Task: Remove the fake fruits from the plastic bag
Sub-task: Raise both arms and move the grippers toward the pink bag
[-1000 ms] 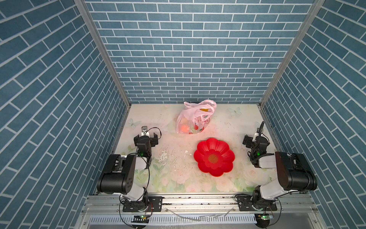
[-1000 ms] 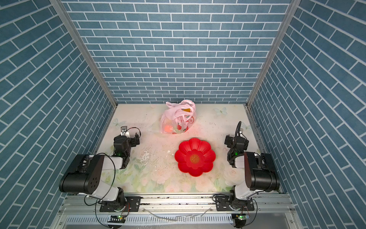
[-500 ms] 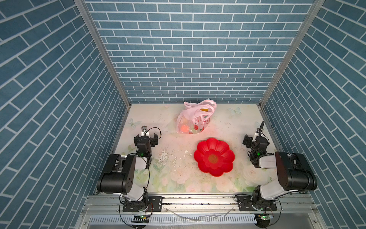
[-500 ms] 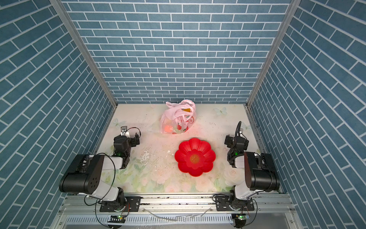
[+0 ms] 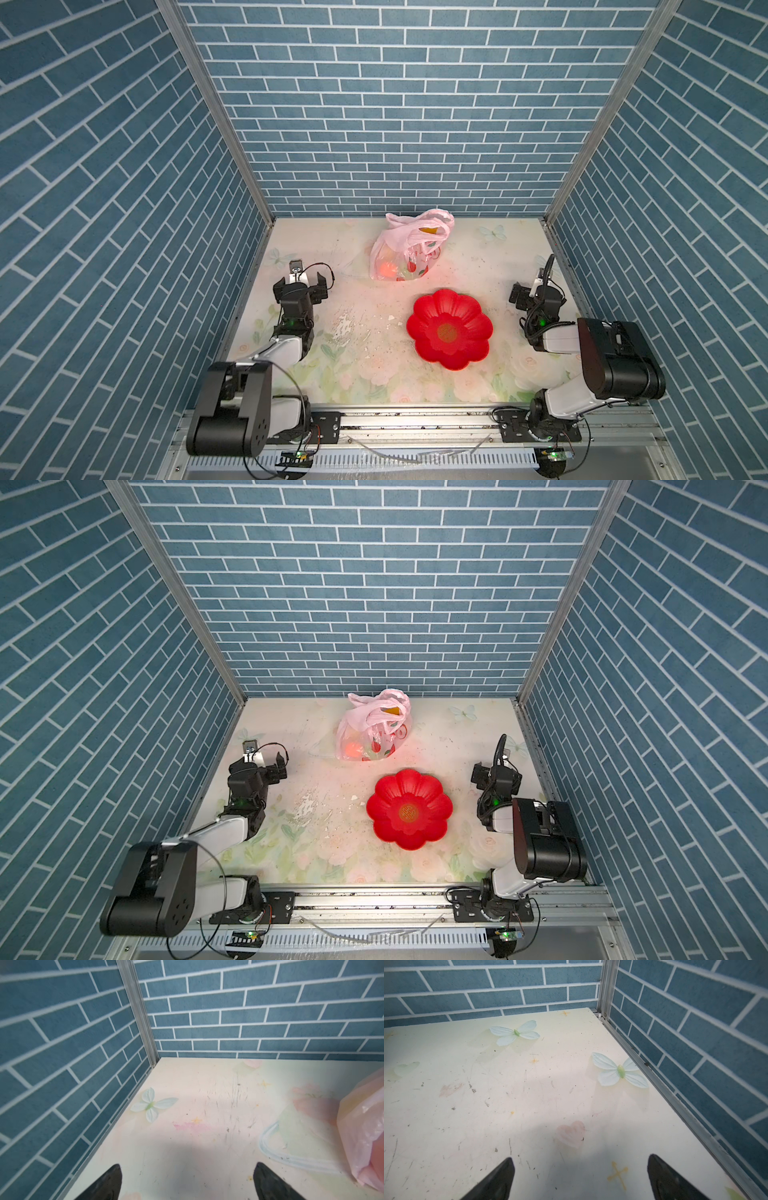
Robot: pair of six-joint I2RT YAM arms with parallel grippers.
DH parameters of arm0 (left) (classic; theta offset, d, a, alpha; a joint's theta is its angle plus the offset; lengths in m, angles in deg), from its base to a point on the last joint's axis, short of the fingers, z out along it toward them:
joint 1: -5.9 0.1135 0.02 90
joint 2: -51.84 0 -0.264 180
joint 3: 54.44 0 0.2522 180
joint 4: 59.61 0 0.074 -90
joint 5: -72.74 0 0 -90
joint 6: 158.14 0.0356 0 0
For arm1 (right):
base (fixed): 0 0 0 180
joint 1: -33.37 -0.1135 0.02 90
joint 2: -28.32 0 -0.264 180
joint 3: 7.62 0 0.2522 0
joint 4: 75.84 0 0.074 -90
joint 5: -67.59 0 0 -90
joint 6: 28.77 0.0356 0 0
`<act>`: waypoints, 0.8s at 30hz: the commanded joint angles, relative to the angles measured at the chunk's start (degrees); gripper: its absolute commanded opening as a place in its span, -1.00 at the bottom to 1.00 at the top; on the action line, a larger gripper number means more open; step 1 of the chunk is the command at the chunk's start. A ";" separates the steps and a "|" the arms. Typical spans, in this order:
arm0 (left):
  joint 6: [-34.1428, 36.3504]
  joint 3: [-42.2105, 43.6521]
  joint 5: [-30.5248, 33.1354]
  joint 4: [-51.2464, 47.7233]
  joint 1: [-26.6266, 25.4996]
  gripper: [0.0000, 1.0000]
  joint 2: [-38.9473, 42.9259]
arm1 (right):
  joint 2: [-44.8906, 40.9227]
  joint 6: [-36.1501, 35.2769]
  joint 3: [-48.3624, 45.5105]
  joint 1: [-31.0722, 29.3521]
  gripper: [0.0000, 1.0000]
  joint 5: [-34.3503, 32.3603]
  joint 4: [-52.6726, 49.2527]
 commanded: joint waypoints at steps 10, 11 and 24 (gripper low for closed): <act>-19.34 -17.48 -2.47 -40.79 0.24 0.99 11.07 | -16.80 12.12 15.42 -0.03 0.99 -15.22 -42.38; -19.32 -19.52 -3.54 -41.76 0.24 0.99 11.50 | -17.67 14.01 16.91 0.17 0.98 -15.52 -47.54; -19.45 -32.26 -13.94 -60.17 0.24 0.99 14.58 | -31.98 20.56 19.51 0.04 0.98 2.68 -69.71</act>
